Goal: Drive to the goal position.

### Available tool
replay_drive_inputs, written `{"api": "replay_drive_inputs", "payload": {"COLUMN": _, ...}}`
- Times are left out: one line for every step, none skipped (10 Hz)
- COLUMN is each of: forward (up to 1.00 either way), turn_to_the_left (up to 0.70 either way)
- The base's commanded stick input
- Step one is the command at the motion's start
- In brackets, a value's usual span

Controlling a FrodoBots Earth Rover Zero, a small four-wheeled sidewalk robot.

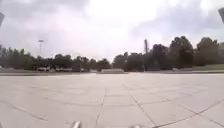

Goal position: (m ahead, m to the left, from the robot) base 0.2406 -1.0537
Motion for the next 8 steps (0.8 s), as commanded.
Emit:
{"api": "replay_drive_inputs", "payload": {"forward": 0.70, "turn_to_the_left": 0.00}}
{"api": "replay_drive_inputs", "payload": {"forward": 0.70, "turn_to_the_left": 0.00}}
{"api": "replay_drive_inputs", "payload": {"forward": 0.70, "turn_to_the_left": 0.00}}
{"api": "replay_drive_inputs", "payload": {"forward": 0.70, "turn_to_the_left": 0.00}}
{"api": "replay_drive_inputs", "payload": {"forward": 0.70, "turn_to_the_left": 0.00}}
{"api": "replay_drive_inputs", "payload": {"forward": 0.70, "turn_to_the_left": 0.00}}
{"api": "replay_drive_inputs", "payload": {"forward": 0.70, "turn_to_the_left": 0.00}}
{"api": "replay_drive_inputs", "payload": {"forward": 0.70, "turn_to_the_left": 0.00}}
